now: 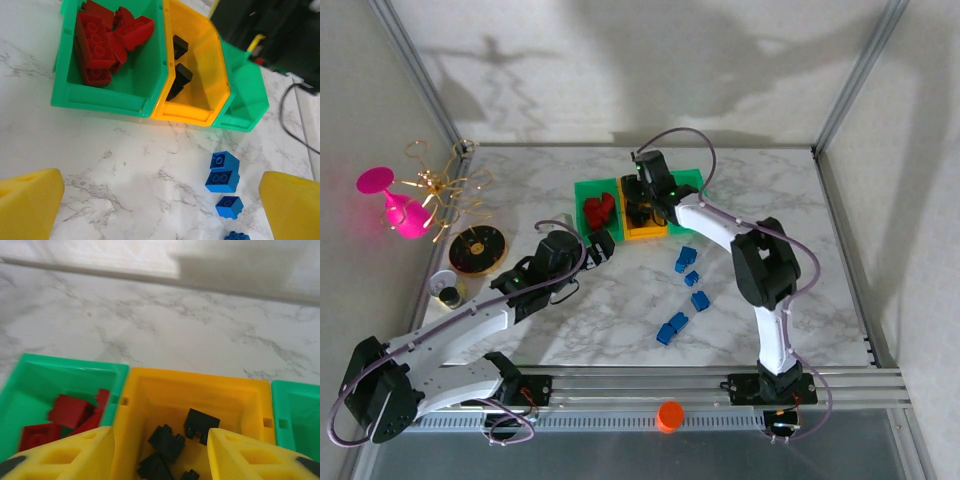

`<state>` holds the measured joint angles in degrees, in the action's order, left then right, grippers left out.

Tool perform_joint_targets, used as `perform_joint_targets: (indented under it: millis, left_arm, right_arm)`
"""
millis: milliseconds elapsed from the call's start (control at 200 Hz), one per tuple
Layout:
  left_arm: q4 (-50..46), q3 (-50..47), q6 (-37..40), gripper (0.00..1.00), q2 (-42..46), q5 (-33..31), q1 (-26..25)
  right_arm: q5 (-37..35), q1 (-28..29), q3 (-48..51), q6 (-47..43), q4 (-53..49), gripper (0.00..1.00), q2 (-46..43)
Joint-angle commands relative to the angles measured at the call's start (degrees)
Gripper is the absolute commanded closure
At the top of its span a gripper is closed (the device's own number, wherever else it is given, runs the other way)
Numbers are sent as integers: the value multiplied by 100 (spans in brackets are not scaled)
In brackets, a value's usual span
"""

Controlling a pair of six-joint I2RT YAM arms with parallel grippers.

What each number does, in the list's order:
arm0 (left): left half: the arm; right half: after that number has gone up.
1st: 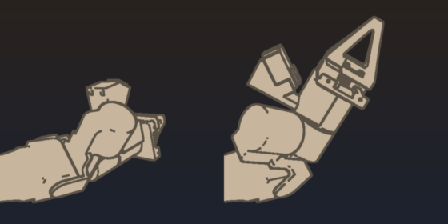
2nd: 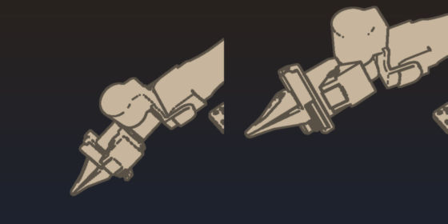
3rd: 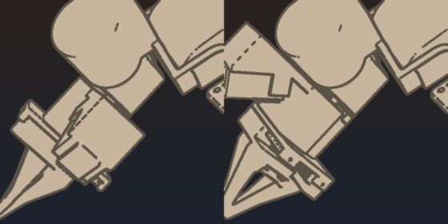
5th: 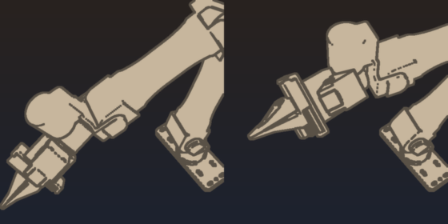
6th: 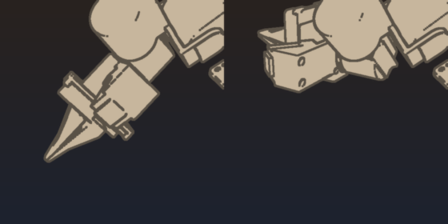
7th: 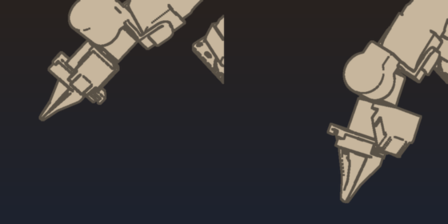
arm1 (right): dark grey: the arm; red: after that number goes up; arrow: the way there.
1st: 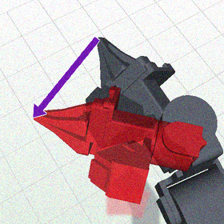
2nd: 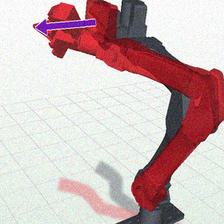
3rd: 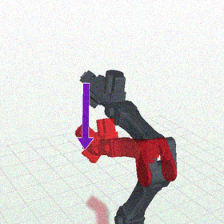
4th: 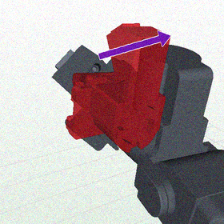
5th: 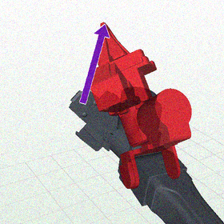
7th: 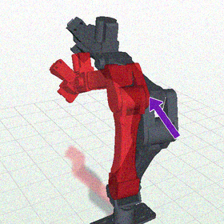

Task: Sort the legos into containers by color
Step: Place the lego in the container, then pick up the lego from the center of the table.

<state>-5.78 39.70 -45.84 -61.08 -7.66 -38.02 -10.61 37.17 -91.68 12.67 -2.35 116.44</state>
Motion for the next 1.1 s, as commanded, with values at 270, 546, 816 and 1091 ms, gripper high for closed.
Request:
perform_joint_targets:
  millis: [270, 546, 816, 1091]
  left_arm:
    - [44, -275, -29, 0, 465, 291, -341]
    - [227, -509, -365, 0, 395, -88, -1065]
    - [577, -654, -694, 0, 310, -376, -1402]
    - [685, -637, -865, 0, 92, -553, -1637]
  right_arm:
    - [207, 87, 1848, 531, -346, 41, -2035]
    - [45, 80, 3539, 1117, -782, 35, -3182]
    - [-262, 89, 4248, 2298, -929, 33, -3470]
    - [-736, 233, 4177, 3113, -837, 35, -2910]
